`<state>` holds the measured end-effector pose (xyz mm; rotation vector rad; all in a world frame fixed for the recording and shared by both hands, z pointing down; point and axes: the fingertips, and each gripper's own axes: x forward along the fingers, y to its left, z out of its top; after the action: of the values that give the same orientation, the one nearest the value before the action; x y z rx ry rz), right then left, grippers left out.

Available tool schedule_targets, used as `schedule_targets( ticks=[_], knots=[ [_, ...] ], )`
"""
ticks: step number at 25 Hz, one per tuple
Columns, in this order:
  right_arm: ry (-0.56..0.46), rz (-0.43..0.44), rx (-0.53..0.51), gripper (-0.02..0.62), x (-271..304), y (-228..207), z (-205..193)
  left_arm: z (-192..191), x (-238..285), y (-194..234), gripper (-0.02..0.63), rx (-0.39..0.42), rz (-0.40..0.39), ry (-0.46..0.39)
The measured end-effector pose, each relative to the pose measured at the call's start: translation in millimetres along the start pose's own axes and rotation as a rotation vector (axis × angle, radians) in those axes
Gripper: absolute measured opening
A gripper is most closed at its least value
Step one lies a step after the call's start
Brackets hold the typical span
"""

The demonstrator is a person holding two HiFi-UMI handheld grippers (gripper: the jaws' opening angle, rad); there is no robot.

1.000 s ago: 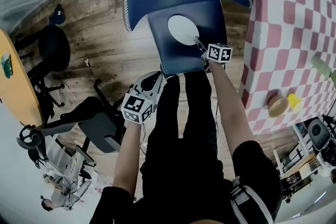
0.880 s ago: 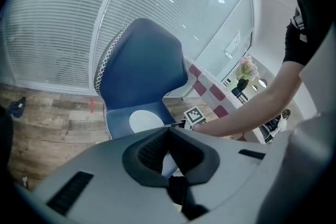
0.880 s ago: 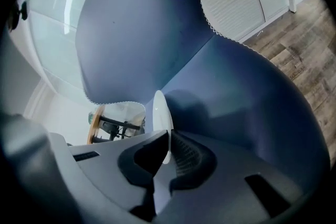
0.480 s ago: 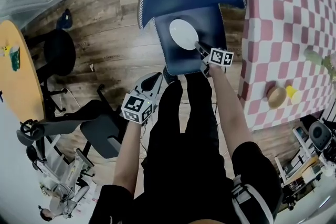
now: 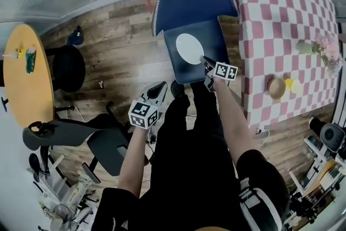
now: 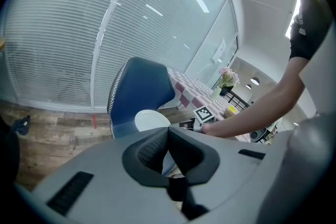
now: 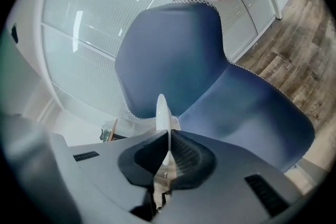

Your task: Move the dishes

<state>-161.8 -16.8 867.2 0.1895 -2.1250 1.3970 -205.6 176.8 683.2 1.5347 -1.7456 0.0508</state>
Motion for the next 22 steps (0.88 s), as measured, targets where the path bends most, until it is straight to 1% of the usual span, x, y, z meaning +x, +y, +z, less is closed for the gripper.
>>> schedule_targets(
  ticks=[6,10,15,18,22],
  knots=[
    [-0.053,-0.001,0.006,0.029,-41.6,38.8,-10.2,19.5,-36.3,-17.9,0.021,0.062,-0.025,-0.029],
    [-0.094,-0.004,0.011,0.029,-67.4,57.4,-8.8,26.5,-51.6,-30.0,0.021,0.077,-0.046,-0.034],
    [-0.139,-0.01,0.021,0.029,-102.6,76.7,-16.5,18.1,-68.4,-48.8,0.021,0.09,-0.082,-0.008],
    [-0.154,-0.019,0.016,0.029,-122.0,82.5,-21.4,12.6,-68.0,-58.6,0.021,0.114,-0.107,0.016],
    [-0.191,-0.013,0.039,0.029,-147.1,90.9,-29.8,13.9,-65.4,-71.5,0.021,0.145,-0.139,0.031]
  ],
)
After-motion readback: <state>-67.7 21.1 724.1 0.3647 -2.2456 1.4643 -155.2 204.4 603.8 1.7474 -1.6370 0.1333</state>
